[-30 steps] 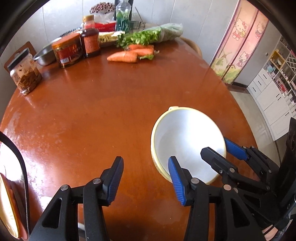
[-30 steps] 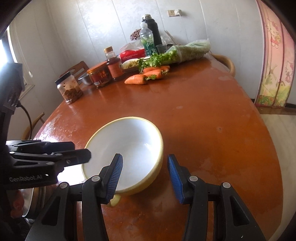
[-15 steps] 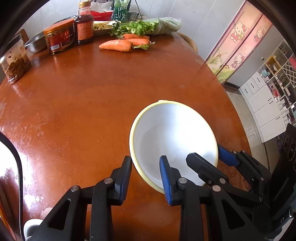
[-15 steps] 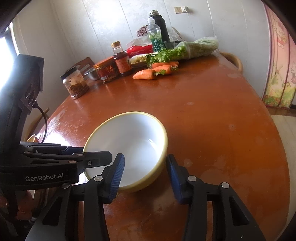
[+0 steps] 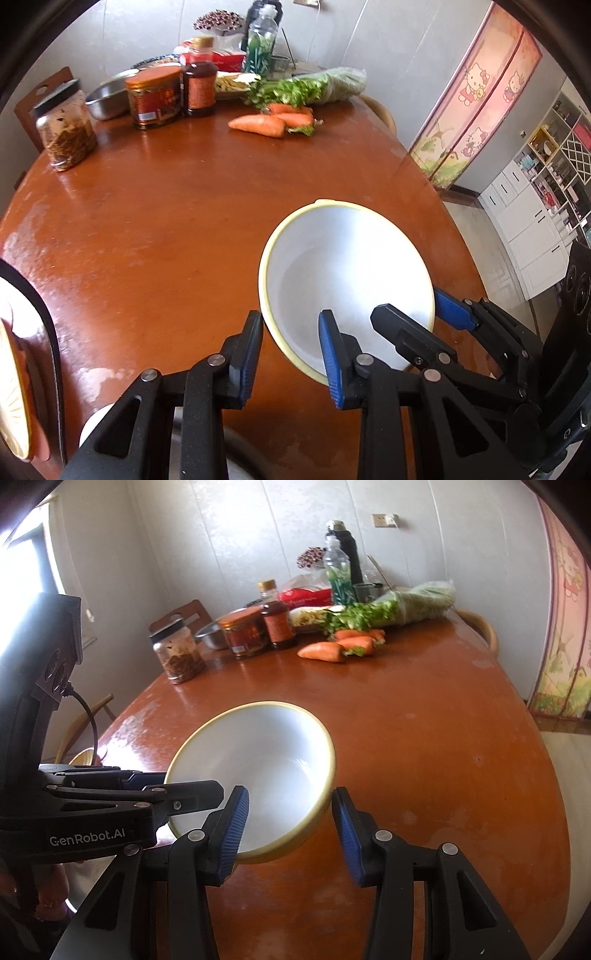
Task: Organize plates and bowls
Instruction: 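Move the left gripper to the yellow handled bowl and grasp its rim, then lift the yellow handled bowl with the left gripper and carry it over the steel basin, then lower the yellow bowl into the steel basin, keeping the left gripper on its rim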
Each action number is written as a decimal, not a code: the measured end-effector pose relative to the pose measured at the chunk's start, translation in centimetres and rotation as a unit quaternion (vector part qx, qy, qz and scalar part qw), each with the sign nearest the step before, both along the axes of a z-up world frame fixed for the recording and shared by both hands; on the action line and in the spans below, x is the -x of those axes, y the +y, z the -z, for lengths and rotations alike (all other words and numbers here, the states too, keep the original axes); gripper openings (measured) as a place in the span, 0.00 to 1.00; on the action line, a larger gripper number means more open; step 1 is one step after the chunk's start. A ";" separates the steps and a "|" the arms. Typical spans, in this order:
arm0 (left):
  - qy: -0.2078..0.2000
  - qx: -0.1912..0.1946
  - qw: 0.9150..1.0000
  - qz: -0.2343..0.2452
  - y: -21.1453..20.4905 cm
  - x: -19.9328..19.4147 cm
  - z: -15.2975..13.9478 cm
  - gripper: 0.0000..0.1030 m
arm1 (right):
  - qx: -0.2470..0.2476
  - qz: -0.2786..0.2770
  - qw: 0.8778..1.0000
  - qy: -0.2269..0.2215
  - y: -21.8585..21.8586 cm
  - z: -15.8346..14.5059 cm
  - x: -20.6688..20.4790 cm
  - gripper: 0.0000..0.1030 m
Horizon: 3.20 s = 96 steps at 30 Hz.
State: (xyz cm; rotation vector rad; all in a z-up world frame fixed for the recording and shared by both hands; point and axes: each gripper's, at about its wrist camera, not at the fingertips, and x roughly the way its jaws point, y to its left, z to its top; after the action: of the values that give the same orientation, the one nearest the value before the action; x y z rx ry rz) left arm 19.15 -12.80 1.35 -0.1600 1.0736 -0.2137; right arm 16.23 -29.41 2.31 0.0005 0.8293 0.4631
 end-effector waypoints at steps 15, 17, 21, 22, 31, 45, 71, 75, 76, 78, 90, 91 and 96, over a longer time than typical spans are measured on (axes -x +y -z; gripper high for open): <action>-0.034 0.001 0.999 -0.026 4.7 3.7 -2.2 0.30 | 0.011 -0.034 0.999 -0.022 5.1 -2.1 2.7 0.48; -0.039 0.001 0.999 -0.030 5.4 4.2 -2.4 0.30 | 0.014 -0.039 0.999 -0.025 5.9 -2.4 3.1 0.48; -0.048 0.002 0.998 -0.037 6.6 5.3 -2.9 0.30 | 0.017 -0.048 0.998 -0.031 7.3 -2.8 3.8 0.48; -0.050 0.002 0.998 -0.039 7.1 5.7 -3.0 0.30 | 0.018 -0.051 0.998 -0.033 7.8 -3.0 4.1 0.48; -0.067 0.005 0.996 -0.054 9.9 8.7 -3.8 0.30 | 0.028 -0.070 0.996 -0.046 11.1 -3.7 6.4 0.48; -0.089 0.011 0.993 -0.073 13.0 12.2 -4.5 0.30 | 0.043 -0.093 0.993 -0.062 14.2 -4.4 9.5 0.48; -0.107 -0.002 0.991 -0.075 11.9 14.5 -4.3 0.30 | 0.050 -0.104 0.991 -0.068 13.6 -4.0 10.8 0.48; -0.108 -0.007 0.991 -0.078 11.5 14.6 -4.0 0.30 | 0.051 -0.109 0.991 -0.067 13.4 -3.6 10.8 0.48; -0.108 -0.008 0.991 -0.078 11.5 14.6 -3.9 0.30 | 0.051 -0.110 0.990 -0.067 13.4 -3.5 10.8 0.48; -0.107 -0.008 0.991 -0.079 11.3 14.7 -3.6 0.30 | 0.053 -0.111 0.990 -0.065 13.4 -3.3 10.7 0.48; -0.098 -0.015 0.992 -0.077 11.0 14.4 -1.4 0.30 | 0.069 -0.120 0.989 -0.054 13.4 -1.3 10.5 0.48; -0.097 -0.015 0.992 -0.076 10.9 14.3 -1.2 0.30 | 0.069 -0.119 0.989 -0.050 13.4 -1.1 10.5 0.48; -0.099 -0.019 0.992 -0.072 10.8 14.3 -0.7 0.30 | 0.072 -0.117 0.989 -0.048 13.3 -0.5 10.4 0.48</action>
State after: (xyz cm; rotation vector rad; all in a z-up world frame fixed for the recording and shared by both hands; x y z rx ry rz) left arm 4.89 -1.97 2.00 -0.1778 0.8647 -0.0763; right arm 5.87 -16.07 2.77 -0.2543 0.7703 0.6188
